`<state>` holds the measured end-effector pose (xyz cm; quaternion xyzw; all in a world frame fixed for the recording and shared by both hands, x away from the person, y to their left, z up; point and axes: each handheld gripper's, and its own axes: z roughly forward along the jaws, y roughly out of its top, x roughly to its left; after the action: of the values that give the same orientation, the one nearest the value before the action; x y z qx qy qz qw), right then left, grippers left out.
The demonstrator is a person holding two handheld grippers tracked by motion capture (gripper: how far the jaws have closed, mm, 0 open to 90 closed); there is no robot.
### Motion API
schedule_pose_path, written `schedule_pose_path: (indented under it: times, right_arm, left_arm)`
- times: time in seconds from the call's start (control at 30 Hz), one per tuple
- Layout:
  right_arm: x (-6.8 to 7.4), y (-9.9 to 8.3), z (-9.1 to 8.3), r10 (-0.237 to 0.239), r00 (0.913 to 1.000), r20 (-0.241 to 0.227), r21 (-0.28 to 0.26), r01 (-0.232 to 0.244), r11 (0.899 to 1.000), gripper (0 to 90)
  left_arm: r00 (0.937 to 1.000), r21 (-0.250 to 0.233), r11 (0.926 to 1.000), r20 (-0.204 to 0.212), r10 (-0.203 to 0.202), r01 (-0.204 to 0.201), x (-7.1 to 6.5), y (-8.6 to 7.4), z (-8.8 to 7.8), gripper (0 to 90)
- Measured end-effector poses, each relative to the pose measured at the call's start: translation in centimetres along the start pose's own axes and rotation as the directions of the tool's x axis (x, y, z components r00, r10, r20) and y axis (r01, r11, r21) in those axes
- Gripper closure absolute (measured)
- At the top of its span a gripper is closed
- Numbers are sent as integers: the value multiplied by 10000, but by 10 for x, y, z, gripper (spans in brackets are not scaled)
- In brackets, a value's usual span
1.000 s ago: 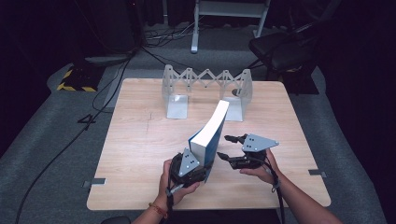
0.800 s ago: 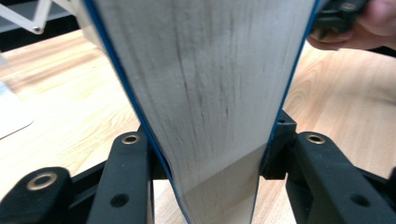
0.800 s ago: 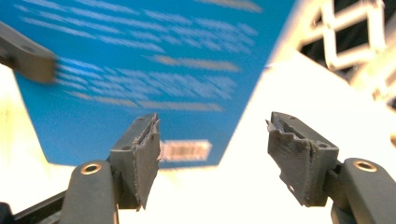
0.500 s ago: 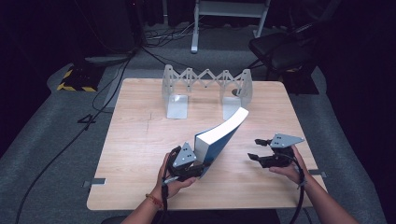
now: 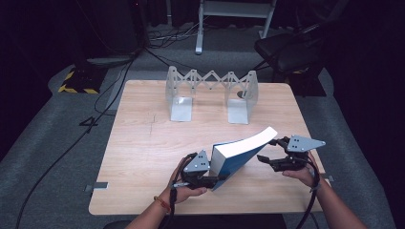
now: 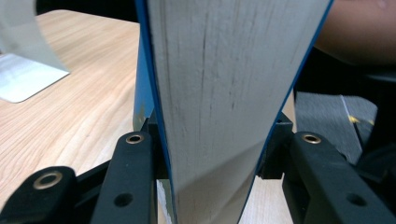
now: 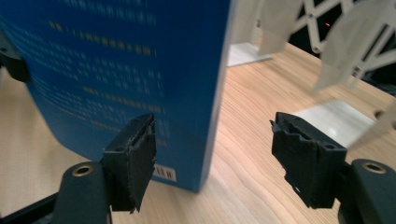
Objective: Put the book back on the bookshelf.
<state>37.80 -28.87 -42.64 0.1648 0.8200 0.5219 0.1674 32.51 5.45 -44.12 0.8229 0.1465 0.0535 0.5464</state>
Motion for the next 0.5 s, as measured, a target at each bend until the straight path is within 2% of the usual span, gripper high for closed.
schedule_pose_path:
  times: [0.13,0.2,0.27,0.33,0.5]
  right_arm:
    - [1,-2,11,-255,9961,-845,68,262,9996,318]
    - [-1,-4,20,-62,9917,-1286,30,67,10000,323]
    - [-2,-4,28,-111,9892,-1461,46,118,9999,324]
    - [-2,-2,35,14,9871,-1599,22,-11,10000,298]
    - [-3,0,39,-95,9828,-1844,65,109,9999,279]
  left_arm:
    - [10000,164,9999,-83,43,-41,2,1,-3,587]
    - [9998,225,9997,-196,66,-62,3,1,-4,589]
    - [9996,171,9998,-250,-112,116,7,-1,-7,588]
    - [9997,194,9998,-225,-99,103,9,-1,-7,588]
    - [10000,341,9994,-74,57,-55,10,0,-9,589]
